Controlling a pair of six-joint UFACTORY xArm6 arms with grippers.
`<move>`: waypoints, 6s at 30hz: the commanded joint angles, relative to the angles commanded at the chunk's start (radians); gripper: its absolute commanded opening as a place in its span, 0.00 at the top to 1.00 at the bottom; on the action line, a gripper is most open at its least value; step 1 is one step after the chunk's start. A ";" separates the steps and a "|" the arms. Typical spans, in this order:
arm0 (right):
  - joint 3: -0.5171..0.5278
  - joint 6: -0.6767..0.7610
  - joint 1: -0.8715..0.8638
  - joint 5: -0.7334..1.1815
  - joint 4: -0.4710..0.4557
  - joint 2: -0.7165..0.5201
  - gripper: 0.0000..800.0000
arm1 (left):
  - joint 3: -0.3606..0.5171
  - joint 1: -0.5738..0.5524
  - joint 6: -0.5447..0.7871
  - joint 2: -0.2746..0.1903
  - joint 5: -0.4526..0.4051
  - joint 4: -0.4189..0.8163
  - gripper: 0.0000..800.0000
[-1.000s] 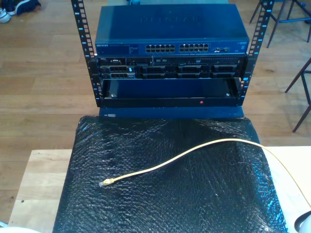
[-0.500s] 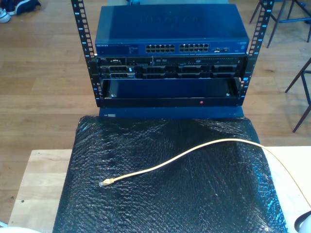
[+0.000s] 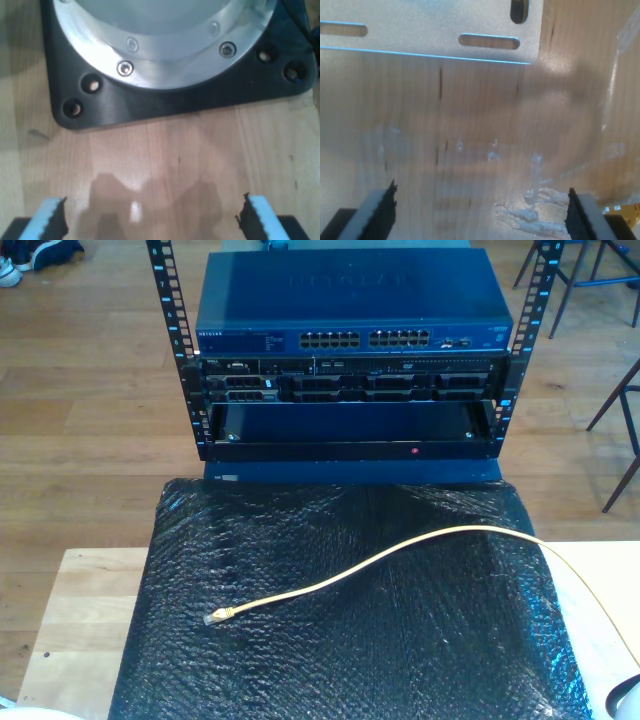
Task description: Grab the cable and plug it in
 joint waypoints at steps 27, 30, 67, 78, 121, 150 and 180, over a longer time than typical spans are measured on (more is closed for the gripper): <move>0.000 0.000 0.000 0.000 0.000 0.000 0.00 | 0.000 0.000 0.000 0.000 0.000 0.000 0.00; 0.000 0.000 0.000 0.000 0.000 0.000 0.00 | 0.000 0.000 0.000 0.000 0.000 0.000 0.00; -0.143 0.006 -0.008 0.230 0.002 -0.015 0.00 | 0.003 -0.002 -0.005 0.000 0.000 0.000 0.00; -0.267 0.051 -0.008 0.374 0.003 -0.014 0.00 | -0.032 0.002 -0.008 -0.052 0.051 0.006 0.00; -0.905 0.733 0.382 0.809 0.183 0.164 0.00 | -0.608 -0.388 -0.545 -0.069 0.678 -0.121 0.00; -1.097 0.990 0.626 1.045 0.526 0.236 0.01 | -0.646 -0.563 -0.760 -0.044 0.697 -0.233 0.00; -1.073 1.223 1.003 0.815 0.608 0.278 0.01 | -0.632 -0.683 -0.896 -0.023 0.684 -0.319 0.00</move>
